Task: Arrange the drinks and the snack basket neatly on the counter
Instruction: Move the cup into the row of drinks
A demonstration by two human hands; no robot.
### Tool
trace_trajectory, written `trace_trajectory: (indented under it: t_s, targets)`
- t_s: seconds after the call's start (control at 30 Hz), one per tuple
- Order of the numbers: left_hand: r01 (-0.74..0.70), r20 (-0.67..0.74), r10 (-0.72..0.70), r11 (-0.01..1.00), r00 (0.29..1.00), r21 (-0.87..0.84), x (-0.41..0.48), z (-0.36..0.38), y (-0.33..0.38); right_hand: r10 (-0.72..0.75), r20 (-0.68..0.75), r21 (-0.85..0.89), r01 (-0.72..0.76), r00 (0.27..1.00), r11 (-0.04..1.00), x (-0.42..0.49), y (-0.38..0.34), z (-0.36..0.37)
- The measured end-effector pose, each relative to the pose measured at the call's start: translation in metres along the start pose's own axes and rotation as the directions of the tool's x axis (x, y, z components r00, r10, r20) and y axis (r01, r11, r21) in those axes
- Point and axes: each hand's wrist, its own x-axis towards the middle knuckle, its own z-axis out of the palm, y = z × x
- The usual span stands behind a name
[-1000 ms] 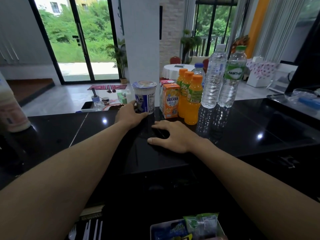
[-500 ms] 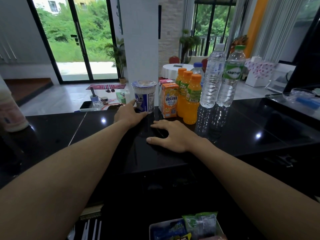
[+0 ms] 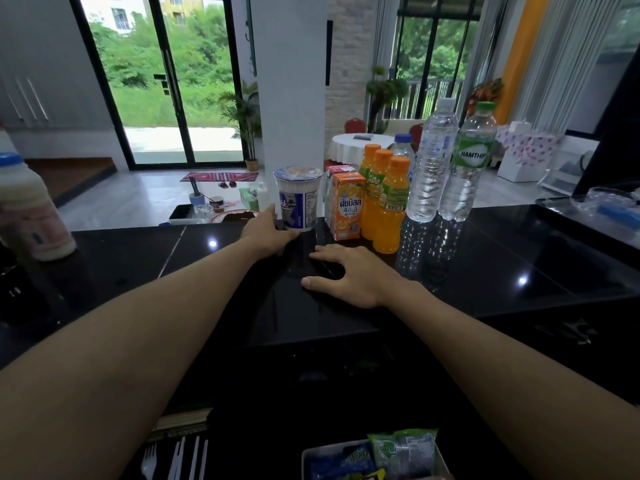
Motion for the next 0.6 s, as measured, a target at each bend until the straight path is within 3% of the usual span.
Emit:
trace_trajectory:
  t_s: [0.1,0.33,0.47,0.6]
  targets:
    - [-0.004,0.037,0.005,0.999,0.999,-0.034,-0.005,-0.014,-0.002,0.007,-0.011,0.016,-0.007,1.0,1.0,0.001,0.003,0.001]
    - [-0.088,-0.094,0.111,0.972,0.989,0.218,-0.034,-0.052,-0.037,0.035,-0.013,0.085,-0.033,0.999,0.996,0.008,-0.001,-0.003]
    - [-0.03,-0.11,0.063,0.959,0.992,0.281,-0.056,-0.077,-0.065,0.026,-0.055,-0.072,-0.03,0.998,0.997,0.021,-0.021,-0.001]
    - [0.022,-0.129,0.023,0.941,0.991,0.336,-0.083,-0.102,-0.089,-0.021,-0.047,-0.083,0.017,0.999,0.996,0.035,-0.049,0.014]
